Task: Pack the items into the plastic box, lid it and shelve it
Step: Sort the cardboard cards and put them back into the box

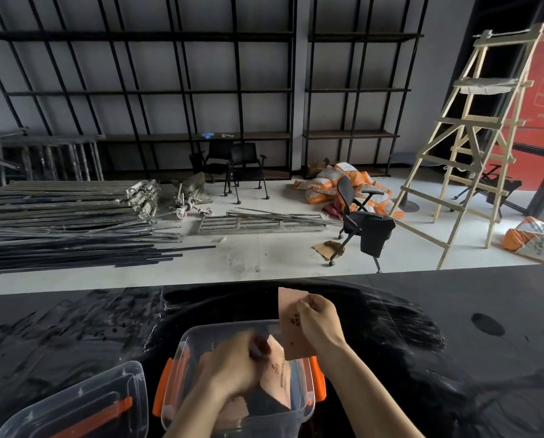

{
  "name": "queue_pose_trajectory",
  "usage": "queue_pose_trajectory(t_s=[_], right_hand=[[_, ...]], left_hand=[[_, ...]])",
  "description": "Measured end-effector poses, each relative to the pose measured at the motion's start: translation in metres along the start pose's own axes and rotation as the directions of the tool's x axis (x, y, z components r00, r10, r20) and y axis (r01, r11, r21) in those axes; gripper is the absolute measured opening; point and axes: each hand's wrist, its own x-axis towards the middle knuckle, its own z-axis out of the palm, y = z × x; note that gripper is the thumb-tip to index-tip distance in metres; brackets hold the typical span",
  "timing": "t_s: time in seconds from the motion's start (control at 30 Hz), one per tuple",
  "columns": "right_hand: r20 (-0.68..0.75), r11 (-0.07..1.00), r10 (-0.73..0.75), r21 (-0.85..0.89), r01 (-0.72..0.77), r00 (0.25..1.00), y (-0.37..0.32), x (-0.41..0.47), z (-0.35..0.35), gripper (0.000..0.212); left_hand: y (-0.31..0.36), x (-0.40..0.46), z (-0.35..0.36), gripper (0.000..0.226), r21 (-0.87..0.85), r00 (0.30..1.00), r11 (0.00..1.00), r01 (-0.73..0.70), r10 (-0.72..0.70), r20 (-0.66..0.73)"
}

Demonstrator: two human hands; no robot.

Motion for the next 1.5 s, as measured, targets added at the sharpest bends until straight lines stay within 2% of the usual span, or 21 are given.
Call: queue_pose_trajectory(t_s=[0.1,0.2,0.3,0.33,0.43,0.53,0.57,0.63,0.67,0.73,0.77,0.83,0.93,1.0,1.1,1.17,1.27,1.37,1.43,1.5], right_hand=[[0.031,0.998,0.000,0.057,-0.002,1.000,-0.007,-0.002,0.008,0.019],[0.066,0.990,0.020,0.136,-0.029,0.998,-0.012,-0.005,0.018,0.020],[0.087,0.978,0.069,0.190,-0.084,0.994,-0.019,-0.008,0.029,0.021],[0.098,0.974,0.081,0.203,-0.100,0.992,-0.021,-0.009,0.033,0.021],[0.112,0.970,0.080,0.220,-0.103,0.990,-0.028,-0.010,0.044,0.020],[0.092,0.977,0.059,0.200,-0.076,0.994,-0.029,-0.010,0.045,0.016],[0.091,0.978,0.064,0.191,-0.080,0.994,-0.029,-0.009,0.044,0.017],[0.092,0.982,0.077,0.167,-0.092,0.993,-0.026,-0.008,0.041,0.019],[0.089,0.983,0.079,0.161,-0.093,0.993,-0.025,-0.008,0.039,0.019],[0.062,0.987,0.071,0.138,-0.079,0.996,-0.023,-0.007,0.034,0.020],[0.044,0.990,0.062,0.126,-0.067,0.997,-0.022,-0.007,0.033,0.021],[0.037,0.990,0.061,0.125,-0.065,0.997,-0.019,-0.009,0.032,0.022],[0.082,0.991,0.082,0.100,-0.090,0.993,-0.018,-0.014,0.034,0.022],[0.099,0.992,0.085,0.089,-0.094,0.992,-0.018,-0.017,0.035,0.022],[0.109,0.991,0.091,0.085,-0.100,0.990,-0.017,-0.019,0.032,0.021],[0.141,0.991,0.102,0.075,-0.114,0.985,-0.016,-0.021,0.029,0.020],[0.220,0.982,0.150,0.083,-0.172,0.964,-0.015,-0.021,0.026,0.017],[0.322,0.963,0.176,0.138,-0.230,0.930,-0.017,-0.027,0.029,0.010],[0.349,0.953,0.172,0.176,-0.245,0.921,-0.018,-0.029,0.036,0.012],[0.356,0.947,0.157,0.211,-0.242,0.921,-0.019,-0.029,0.043,0.016]], left_hand=[[-0.004,-0.005,-0.024,0.017,-0.215,0.991,0.976,-0.041,0.013,-0.130],[-0.006,-0.008,-0.037,0.015,-0.391,0.958,0.918,-0.058,-0.059,-0.281],[-0.005,-0.009,-0.036,0.024,-0.340,0.858,0.936,-0.090,-0.101,-0.504],[-0.001,-0.010,-0.034,0.025,-0.357,0.841,0.926,-0.128,-0.089,-0.533],[0.008,-0.014,-0.027,0.018,-0.489,0.889,0.842,-0.227,-0.025,-0.456],[0.009,-0.017,-0.025,0.018,-0.728,0.954,0.647,-0.228,0.000,-0.300],[0.007,-0.017,-0.026,0.020,-0.750,0.962,0.622,-0.224,0.016,-0.273],[-0.001,-0.016,-0.026,0.019,-0.679,0.960,0.700,-0.220,0.031,-0.278],[-0.007,-0.015,-0.025,0.017,-0.580,0.952,0.790,-0.201,0.019,-0.304],[-0.023,-0.012,-0.023,0.018,-0.171,0.926,0.983,-0.072,0.002,-0.377],[-0.029,-0.012,-0.021,0.026,0.047,0.918,0.998,0.031,-0.010,-0.397],[-0.036,-0.013,-0.015,0.047,0.268,0.921,0.947,0.175,-0.061,-0.386],[-0.035,-0.013,-0.002,0.080,0.407,0.939,0.882,0.238,-0.102,-0.327],[-0.034,-0.009,0.005,0.087,0.478,0.945,0.838,0.262,-0.124,-0.302],[-0.033,-0.009,0.008,0.082,0.520,0.940,0.811,0.268,-0.103,-0.325],[-0.032,-0.015,0.003,0.070,0.462,0.912,0.854,0.241,-0.037,-0.408],[-0.032,-0.024,-0.014,0.040,0.294,0.843,0.944,0.152,0.032,-0.537],[-0.030,-0.023,-0.031,0.042,-0.004,0.799,0.999,0.048,-0.041,-0.600],[-0.021,-0.020,-0.038,0.041,-0.235,0.809,0.971,-0.049,-0.100,-0.579],[-0.013,-0.016,-0.037,0.034,-0.413,0.857,0.904,-0.110,-0.124,-0.500]])
